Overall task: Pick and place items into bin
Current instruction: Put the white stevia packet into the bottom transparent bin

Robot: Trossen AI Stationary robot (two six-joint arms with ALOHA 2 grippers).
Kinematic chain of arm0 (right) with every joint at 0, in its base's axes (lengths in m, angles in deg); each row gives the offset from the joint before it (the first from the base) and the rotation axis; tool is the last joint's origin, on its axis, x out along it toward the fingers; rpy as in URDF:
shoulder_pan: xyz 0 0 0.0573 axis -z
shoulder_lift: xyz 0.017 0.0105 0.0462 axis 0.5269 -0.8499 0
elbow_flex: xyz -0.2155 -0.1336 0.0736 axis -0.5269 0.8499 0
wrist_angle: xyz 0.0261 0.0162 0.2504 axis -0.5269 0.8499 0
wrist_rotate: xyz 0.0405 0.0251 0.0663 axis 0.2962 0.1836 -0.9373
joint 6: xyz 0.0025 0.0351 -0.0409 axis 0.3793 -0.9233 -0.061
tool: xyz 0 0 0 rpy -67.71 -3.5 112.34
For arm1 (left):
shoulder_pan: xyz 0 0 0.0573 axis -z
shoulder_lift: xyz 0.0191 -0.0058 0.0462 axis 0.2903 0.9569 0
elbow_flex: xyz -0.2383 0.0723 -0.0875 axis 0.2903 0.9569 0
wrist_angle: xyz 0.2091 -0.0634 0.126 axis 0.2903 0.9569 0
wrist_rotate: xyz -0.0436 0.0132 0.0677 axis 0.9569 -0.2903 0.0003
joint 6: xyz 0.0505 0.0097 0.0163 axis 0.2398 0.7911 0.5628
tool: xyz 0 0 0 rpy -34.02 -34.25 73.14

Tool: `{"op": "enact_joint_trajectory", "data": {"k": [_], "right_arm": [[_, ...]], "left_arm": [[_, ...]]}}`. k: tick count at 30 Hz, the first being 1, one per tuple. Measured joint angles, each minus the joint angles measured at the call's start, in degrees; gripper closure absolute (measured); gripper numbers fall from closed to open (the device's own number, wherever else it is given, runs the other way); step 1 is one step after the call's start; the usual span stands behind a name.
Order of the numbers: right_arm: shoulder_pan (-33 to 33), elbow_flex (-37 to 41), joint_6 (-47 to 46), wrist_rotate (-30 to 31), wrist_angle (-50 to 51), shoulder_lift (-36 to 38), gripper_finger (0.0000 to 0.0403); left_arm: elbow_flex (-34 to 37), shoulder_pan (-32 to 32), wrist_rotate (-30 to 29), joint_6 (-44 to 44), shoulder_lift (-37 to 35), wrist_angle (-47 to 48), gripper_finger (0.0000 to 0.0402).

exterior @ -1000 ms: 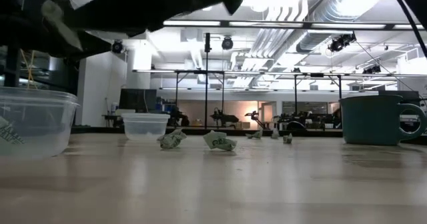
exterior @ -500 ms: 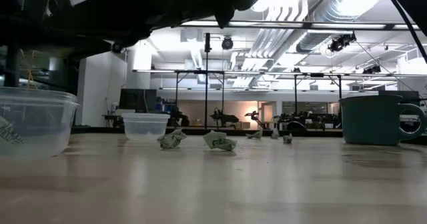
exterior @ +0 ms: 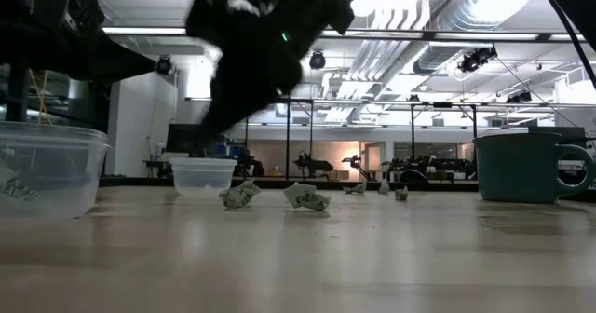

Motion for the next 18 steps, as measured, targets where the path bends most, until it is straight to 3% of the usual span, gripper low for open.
{"op": "enact_joint_trajectory", "data": {"k": [6,18], "right_arm": [[2.26,0.17,2.83,-0.79,8.99,-0.01,0.0253],[3.77,0.21,7.09,-2.32,8.81,-3.66,0.0271]], "left_arm": [[0.0,0.0,0.0,0.0,0.0,0.0,0.0346],[0.0,0.0,-0.04,0.0,0.02,0.0,0.0346]]}}
